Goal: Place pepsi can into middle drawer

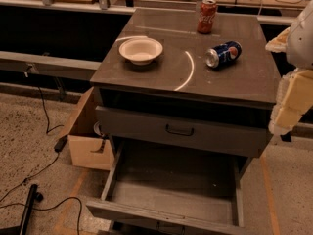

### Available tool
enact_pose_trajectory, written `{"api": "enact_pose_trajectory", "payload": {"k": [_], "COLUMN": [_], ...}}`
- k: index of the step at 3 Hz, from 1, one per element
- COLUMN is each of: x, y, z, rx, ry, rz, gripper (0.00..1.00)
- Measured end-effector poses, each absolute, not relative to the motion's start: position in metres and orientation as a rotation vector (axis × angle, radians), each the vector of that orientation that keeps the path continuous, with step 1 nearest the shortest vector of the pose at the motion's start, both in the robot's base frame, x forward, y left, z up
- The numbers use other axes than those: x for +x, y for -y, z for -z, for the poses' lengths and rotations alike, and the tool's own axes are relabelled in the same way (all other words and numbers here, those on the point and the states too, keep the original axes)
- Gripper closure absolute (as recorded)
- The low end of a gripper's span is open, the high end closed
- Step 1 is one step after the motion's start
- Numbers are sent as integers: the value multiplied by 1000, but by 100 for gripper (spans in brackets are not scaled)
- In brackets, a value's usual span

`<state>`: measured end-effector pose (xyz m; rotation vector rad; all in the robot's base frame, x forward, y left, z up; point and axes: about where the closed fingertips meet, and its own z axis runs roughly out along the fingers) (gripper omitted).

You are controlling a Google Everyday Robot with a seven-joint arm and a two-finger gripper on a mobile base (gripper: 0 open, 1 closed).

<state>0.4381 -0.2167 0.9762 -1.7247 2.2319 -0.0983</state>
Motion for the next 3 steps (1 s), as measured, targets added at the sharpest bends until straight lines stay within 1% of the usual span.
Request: {"api": "enact_pose_trajectory", "payload": {"k": [2,3], "x": [439,476], "y": [214,220], "z": [-979,-982], "rx": [-1738,-1846], "ry": [-2179,-2086], "rz": [87,143], "gripper": [0,0]}}
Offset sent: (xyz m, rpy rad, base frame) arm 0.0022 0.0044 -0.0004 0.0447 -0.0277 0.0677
